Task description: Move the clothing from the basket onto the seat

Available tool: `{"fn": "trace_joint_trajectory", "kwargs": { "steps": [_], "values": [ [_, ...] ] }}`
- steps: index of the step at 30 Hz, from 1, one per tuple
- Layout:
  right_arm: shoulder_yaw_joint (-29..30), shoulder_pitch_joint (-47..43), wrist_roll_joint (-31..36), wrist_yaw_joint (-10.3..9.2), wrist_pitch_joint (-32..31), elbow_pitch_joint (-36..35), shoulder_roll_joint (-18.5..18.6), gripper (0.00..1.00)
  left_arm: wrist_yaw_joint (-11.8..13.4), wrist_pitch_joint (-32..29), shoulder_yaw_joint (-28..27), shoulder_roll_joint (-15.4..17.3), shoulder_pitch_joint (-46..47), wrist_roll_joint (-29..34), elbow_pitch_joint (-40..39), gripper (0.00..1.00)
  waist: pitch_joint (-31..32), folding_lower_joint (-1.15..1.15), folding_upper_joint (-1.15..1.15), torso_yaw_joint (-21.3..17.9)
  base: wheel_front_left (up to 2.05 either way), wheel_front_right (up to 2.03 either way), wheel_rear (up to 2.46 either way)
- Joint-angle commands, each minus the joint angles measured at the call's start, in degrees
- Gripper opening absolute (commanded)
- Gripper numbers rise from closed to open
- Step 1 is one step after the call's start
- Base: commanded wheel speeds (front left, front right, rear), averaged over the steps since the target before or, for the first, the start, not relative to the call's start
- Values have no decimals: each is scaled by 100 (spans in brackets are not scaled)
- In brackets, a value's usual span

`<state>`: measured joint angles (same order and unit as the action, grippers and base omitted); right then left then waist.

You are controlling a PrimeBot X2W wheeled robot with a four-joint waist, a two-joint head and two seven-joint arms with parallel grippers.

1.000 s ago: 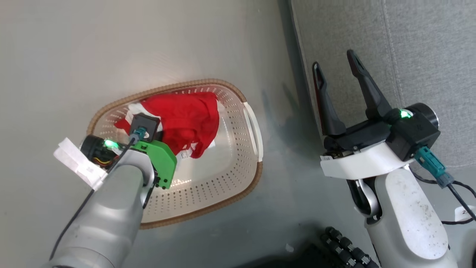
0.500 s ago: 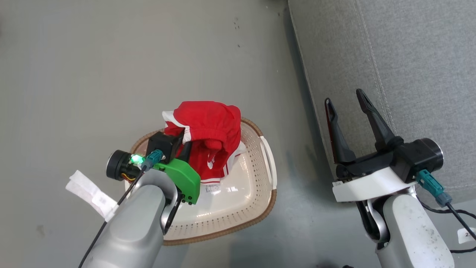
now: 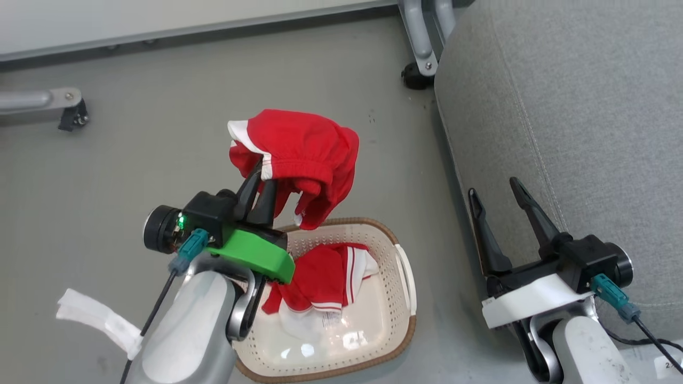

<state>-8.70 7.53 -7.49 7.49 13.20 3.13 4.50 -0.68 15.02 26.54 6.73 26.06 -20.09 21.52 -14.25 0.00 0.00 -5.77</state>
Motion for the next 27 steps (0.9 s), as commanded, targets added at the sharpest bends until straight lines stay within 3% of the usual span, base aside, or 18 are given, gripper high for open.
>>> {"fn": "trace_joint_trajectory", "kwargs": {
  "steps": [1, 11, 27],
  "values": [
    [0, -136, -41, 0, -43, -26, 25, 100, -4, 21, -92, 13, -179, 84, -253, 0, 468, 0, 0, 207, 0, 0, 0],
    [-57, -512, -73, 0, -308, -258, 30, 100, -130, 21, -662, -169, -879, 240, -1870, 0, 998, 0, 0, 285, 0, 0, 0],
    [-406, -1065, -203, 0, -604, -475, 3, 100, -326, 20, -770, -315, -2058, 591, -2425, 0, 1534, 0, 0, 181, 0, 0, 0]
  ]
}}
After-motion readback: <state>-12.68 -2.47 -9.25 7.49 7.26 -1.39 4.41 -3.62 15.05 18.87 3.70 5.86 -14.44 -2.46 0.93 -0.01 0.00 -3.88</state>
